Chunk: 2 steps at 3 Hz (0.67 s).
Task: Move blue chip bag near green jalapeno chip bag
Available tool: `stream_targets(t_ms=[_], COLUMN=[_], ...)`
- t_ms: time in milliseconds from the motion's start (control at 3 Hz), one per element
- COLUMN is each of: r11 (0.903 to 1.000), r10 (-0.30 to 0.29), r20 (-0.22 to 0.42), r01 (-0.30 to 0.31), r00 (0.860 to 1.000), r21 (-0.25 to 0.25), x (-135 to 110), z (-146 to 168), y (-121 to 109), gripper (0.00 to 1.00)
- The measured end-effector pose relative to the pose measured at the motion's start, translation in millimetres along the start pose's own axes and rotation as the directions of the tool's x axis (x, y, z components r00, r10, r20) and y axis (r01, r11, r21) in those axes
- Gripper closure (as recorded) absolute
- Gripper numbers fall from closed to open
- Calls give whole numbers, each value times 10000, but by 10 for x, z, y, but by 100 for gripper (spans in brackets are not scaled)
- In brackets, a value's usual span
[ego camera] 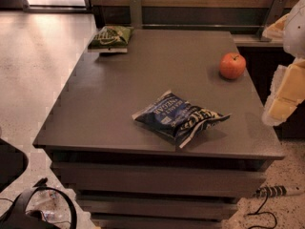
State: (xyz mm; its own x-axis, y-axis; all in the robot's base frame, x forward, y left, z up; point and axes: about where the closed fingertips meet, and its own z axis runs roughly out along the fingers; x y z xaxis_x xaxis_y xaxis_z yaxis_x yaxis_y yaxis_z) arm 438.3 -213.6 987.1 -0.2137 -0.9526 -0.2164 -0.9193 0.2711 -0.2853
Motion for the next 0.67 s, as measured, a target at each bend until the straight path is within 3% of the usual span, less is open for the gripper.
stream_targets(t_ms=[333, 667], r11=[10000, 9989], r10=[0, 444], r20=[1, 92], r01=[0, -443], r00=[10000, 9990], r21=[2, -139], x=[0, -37], z=[-1, 88], y=[0, -36], gripper=[0, 0])
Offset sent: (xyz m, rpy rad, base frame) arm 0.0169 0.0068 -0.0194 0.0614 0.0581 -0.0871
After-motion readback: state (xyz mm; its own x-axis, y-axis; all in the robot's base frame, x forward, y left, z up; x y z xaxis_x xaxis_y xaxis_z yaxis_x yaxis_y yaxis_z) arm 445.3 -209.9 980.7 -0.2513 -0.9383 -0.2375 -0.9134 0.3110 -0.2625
